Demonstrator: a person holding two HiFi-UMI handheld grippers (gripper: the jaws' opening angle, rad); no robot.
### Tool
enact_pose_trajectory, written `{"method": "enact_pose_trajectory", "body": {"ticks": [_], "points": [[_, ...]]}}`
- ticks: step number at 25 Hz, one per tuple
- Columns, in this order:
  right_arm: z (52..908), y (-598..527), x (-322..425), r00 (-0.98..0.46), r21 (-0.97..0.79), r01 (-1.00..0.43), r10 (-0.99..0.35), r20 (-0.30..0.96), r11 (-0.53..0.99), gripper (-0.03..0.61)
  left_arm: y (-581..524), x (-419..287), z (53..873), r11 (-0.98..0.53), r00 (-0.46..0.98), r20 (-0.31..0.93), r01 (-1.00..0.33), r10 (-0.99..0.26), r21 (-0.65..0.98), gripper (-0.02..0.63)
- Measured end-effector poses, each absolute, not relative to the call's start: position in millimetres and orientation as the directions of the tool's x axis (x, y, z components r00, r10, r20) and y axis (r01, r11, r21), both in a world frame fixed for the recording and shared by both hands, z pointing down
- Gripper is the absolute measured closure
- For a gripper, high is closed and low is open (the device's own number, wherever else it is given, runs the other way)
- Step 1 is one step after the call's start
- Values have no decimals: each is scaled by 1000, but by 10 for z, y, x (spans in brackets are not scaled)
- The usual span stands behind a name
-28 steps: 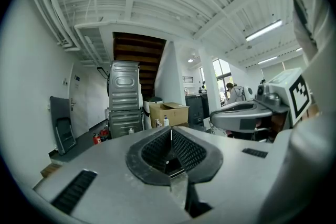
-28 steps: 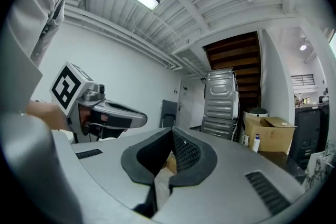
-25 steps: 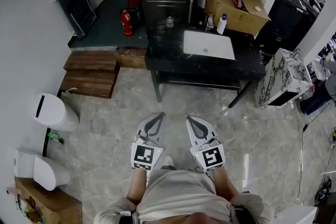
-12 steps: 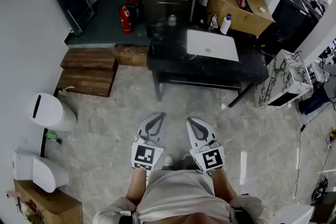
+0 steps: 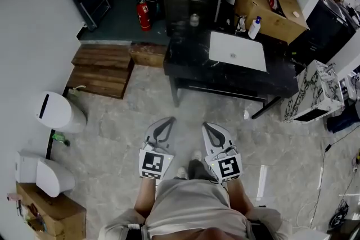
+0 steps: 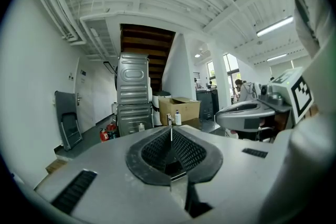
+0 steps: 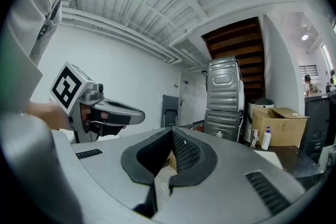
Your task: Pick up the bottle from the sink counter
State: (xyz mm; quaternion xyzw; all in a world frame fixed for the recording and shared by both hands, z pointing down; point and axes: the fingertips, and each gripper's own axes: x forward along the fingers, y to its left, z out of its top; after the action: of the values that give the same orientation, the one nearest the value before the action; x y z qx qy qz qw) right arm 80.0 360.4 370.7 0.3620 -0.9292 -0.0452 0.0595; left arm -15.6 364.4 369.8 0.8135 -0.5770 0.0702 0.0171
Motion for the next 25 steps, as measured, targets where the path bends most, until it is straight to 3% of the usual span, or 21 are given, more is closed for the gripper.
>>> {"method": "enact_pose_trajectory", "body": {"ticks": [15, 25], "points": [[3522, 2714, 997, -769, 134, -632, -639, 15, 764, 581, 2806, 86, 3477, -303, 292, 108, -947, -950, -108, 607], [3591, 2434, 1145, -778, 123, -619, -627, 40, 776, 581, 2542, 221, 3511, -289, 276, 122, -952, -953, -106, 607]]}}
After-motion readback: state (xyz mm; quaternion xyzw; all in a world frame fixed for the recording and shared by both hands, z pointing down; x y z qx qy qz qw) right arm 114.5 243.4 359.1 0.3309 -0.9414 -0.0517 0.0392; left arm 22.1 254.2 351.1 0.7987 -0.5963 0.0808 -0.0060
